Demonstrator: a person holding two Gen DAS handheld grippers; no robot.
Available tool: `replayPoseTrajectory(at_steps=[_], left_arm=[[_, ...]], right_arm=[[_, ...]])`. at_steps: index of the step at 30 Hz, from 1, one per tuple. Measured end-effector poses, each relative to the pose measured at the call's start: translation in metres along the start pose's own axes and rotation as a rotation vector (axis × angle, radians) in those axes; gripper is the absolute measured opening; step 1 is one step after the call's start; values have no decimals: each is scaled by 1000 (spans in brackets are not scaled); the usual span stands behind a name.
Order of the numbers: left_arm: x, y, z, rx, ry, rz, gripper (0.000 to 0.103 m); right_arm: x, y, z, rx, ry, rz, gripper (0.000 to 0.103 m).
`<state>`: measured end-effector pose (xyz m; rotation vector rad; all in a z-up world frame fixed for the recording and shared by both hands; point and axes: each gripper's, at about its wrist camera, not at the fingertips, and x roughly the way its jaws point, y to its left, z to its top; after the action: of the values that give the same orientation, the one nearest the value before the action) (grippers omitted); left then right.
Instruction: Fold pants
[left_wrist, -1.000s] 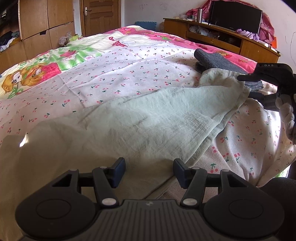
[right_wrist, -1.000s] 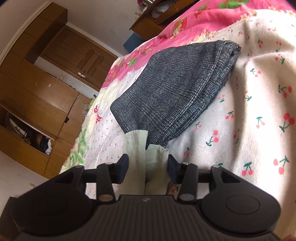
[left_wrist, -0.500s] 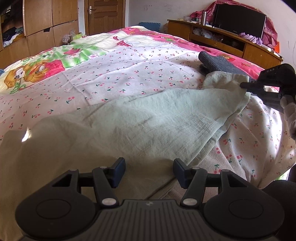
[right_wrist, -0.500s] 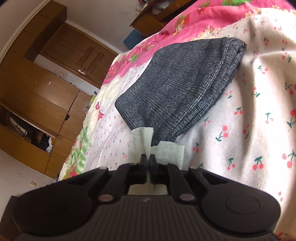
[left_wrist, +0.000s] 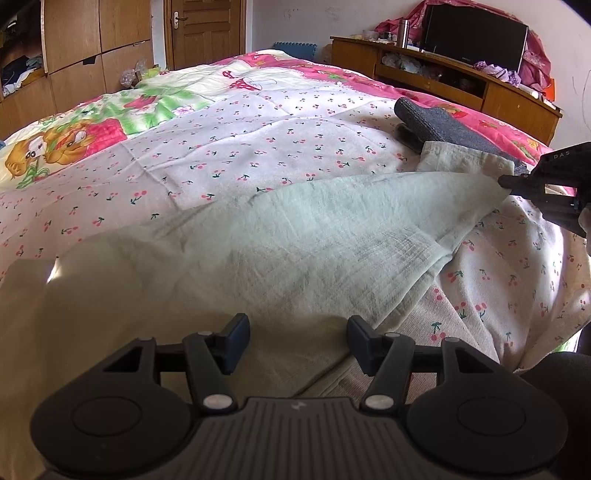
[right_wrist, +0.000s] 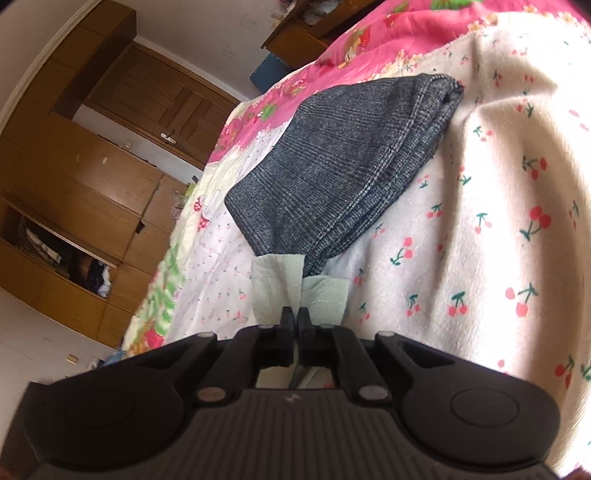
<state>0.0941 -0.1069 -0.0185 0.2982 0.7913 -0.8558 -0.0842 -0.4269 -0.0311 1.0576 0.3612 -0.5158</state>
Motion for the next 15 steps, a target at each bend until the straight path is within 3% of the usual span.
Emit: replayPoseTrajectory(at_steps=[3, 5, 7, 11, 15], left_arm=[[0, -1, 0, -1, 0, 4, 71], [0, -1, 0, -1, -2, 3, 72], [0, 0, 0, -2, -2, 1, 72], [0, -1, -1, 2, -3, 1, 72], [0, 0, -1, -10, -6, 1, 72]], right_arm=[[5, 1, 3, -22, -2, -73, 11], [4, -1, 3, -10, 5, -85, 27], [3, -2, 0, -25, 6, -71, 34], [14, -4, 1, -31, -1, -56, 41], [39, -5, 3, -23, 20, -3, 40]])
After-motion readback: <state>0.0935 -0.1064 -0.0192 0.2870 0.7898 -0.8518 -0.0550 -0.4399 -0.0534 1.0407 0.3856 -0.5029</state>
